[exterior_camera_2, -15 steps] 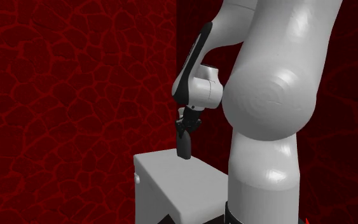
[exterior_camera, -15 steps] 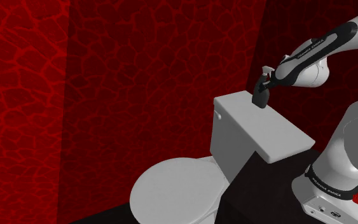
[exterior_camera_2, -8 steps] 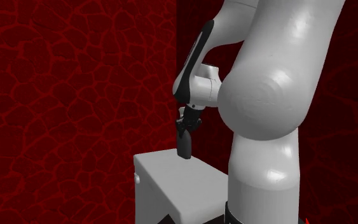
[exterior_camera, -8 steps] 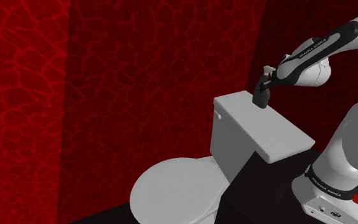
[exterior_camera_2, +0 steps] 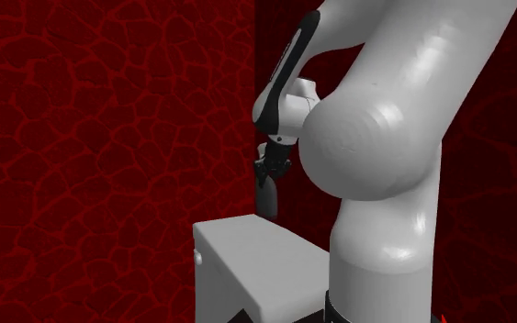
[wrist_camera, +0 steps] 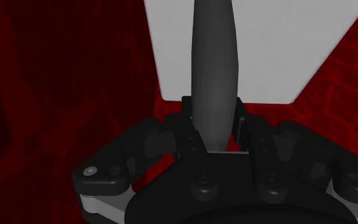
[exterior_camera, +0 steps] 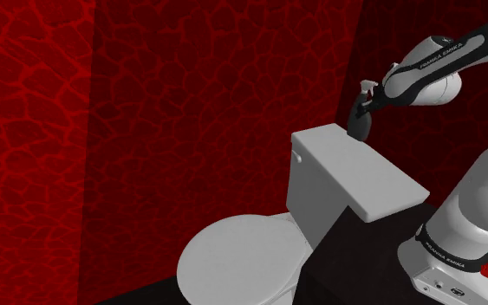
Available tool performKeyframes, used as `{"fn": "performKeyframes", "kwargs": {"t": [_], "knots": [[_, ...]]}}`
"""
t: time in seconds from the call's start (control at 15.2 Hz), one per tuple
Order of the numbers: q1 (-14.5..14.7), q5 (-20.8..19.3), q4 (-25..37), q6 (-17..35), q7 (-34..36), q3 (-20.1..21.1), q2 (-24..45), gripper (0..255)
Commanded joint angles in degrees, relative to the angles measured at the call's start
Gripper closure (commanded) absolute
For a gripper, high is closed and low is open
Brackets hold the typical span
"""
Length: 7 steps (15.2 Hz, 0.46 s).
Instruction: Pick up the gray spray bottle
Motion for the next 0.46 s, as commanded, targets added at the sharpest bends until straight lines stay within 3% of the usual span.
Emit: {"fn": "performKeyframes", "kwargs": {"t": [0.0,0.4], "knots": [[-2.2,-1.2,0.8,-2.1,1.0,1.9,-2.0,255],[-4.2,-2.3,2.1,-6.4,2.4,4.4,-4.9,255]]}}
